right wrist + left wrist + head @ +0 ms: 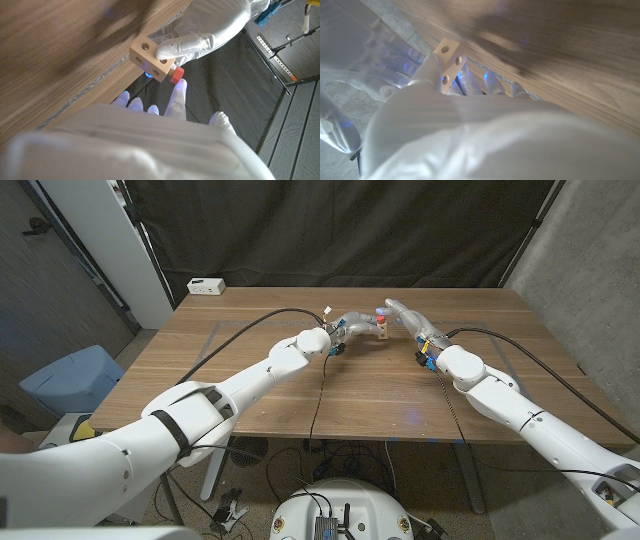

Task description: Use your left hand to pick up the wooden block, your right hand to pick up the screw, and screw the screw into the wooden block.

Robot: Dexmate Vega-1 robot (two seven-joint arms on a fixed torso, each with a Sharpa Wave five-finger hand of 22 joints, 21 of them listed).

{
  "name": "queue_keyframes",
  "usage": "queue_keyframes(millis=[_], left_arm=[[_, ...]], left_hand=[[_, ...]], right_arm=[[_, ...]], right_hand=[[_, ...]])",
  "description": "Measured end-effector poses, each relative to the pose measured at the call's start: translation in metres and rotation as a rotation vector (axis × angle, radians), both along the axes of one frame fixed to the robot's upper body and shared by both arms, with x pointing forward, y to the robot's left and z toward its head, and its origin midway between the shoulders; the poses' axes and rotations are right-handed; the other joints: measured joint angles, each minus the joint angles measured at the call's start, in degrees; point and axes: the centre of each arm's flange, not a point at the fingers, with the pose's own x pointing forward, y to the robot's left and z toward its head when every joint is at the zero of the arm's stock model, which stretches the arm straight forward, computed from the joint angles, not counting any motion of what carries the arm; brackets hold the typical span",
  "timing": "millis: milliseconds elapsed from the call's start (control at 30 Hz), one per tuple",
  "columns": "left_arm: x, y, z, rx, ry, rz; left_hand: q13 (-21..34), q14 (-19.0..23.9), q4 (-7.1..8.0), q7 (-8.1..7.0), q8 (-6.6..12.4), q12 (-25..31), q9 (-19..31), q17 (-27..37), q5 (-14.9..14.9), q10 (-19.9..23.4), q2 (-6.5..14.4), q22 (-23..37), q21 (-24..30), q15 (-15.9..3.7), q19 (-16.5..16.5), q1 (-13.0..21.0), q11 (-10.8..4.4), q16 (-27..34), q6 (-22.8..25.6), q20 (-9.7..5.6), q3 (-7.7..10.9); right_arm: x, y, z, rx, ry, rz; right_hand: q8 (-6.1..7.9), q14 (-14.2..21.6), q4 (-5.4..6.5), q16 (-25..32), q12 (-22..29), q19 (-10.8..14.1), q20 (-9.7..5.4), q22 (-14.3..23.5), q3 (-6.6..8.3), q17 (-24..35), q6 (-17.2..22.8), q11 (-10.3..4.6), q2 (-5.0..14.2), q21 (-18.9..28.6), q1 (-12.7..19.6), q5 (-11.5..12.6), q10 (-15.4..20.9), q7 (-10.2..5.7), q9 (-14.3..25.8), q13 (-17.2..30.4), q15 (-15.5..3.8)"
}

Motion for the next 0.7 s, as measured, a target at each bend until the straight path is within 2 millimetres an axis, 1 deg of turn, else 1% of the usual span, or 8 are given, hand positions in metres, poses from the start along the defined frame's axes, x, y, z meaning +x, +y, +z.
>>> queue_keyframes(millis=[133,200,300,700], left_arm=[[-0.0001,0.0001,-0.0010,-0.002,0.002,0.000],[-0.0002,0.0001,-0.0010,-0.004,0.002,0.000],[-0.0002,0.0001,-0.0013,-0.005,0.002,0.000],[-0.0005,0.0001,-0.0026,-0.008,0.004,-0.001]], left_hand=[[0.0,0.0,-0.02,0.00,-0.01,0.0,0.0,0.0,0.1,0.0,0.0,0.0,0.0,0.00,0.0,0.0,0.00,0.0,0.0,0.00,-0.02],[0.0,0.0,-0.03,0.00,-0.02,0.0,0.0,0.0,0.2,-0.1,0.0,0.0,0.0,0.00,0.0,0.0,0.05,0.0,0.0,0.00,-0.03],[0.0,0.0,-0.04,0.00,-0.03,0.0,0.0,0.0,0.2,-0.1,0.0,0.0,0.0,0.00,0.0,0.0,0.09,0.0,0.0,0.00,-0.04],[0.0,0.0,-0.12,0.00,-0.19,0.0,0.0,0.0,0.2,-0.1,0.0,0.0,0.0,0.00,0.0,0.0,0.09,0.0,0.0,0.00,-0.11]], right_arm=[[-0.0011,0.0001,-0.0011,-0.005,0.003,-0.001],[-0.0015,0.0000,-0.0017,-0.007,0.005,-0.002],[-0.0021,-0.0002,-0.0027,-0.009,0.007,-0.003],[-0.0043,-0.0031,-0.0066,-0.007,0.015,-0.014]], right_hand=[[0.18,0.0,0.00,0.0,0.0,0.0,0.00,0.0,0.00,0.0,0.5,0.00,-0.08,0.0,-0.1,0.0,0.0,-0.12,0.0,0.0,0.00],[0.22,0.0,0.23,0.0,0.0,0.0,0.00,0.0,-0.23,0.0,0.7,0.00,-0.08,0.0,-0.1,0.0,0.0,0.09,0.0,0.0,0.00],[0.22,0.0,0.43,0.0,0.0,0.0,0.00,0.0,-0.02,0.0,0.7,0.00,-0.07,0.3,-0.1,0.2,0.0,0.09,0.0,-0.1,0.00],[0.22,0.0,0.43,0.0,0.0,0.0,0.00,0.0,-0.01,0.0,0.7,0.00,-0.07,0.3,-0.1,0.2,0.0,0.09,0.0,-0.1,0.00]])
